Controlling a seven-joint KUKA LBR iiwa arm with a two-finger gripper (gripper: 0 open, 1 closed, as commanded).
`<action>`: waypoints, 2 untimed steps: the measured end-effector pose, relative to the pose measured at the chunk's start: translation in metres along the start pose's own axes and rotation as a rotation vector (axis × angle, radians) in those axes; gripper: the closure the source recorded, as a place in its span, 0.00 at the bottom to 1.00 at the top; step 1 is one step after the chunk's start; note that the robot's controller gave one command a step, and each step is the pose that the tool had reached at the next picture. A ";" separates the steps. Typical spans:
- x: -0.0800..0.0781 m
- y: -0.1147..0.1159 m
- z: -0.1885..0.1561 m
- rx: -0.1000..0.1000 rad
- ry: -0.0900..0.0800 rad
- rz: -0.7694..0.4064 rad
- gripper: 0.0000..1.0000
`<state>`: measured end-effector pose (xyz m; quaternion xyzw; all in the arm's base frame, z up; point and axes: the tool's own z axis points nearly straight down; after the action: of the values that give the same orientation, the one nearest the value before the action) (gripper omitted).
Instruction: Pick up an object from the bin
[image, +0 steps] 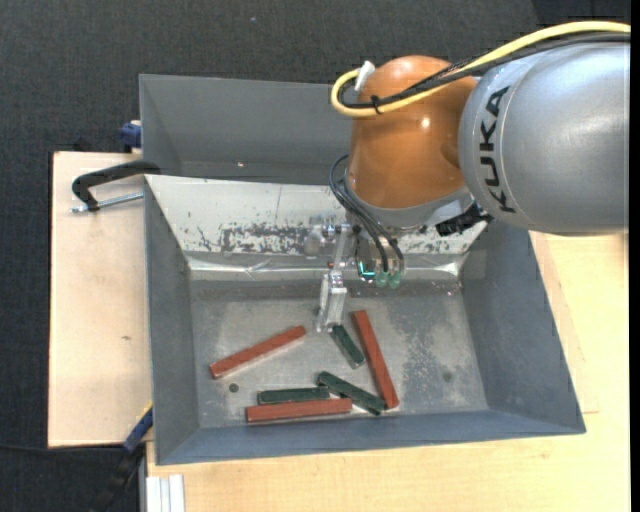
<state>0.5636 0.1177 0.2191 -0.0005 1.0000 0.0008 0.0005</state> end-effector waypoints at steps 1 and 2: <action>0.000 -0.003 0.042 -0.001 -0.008 -0.037 0.00; 0.009 0.024 0.112 0.000 -0.003 -0.224 0.00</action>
Offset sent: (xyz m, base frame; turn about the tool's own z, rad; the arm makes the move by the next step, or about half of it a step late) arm -0.0169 0.0439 -0.1491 -0.3020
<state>0.5545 0.1421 0.1075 -0.1121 0.9937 0.0005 0.0021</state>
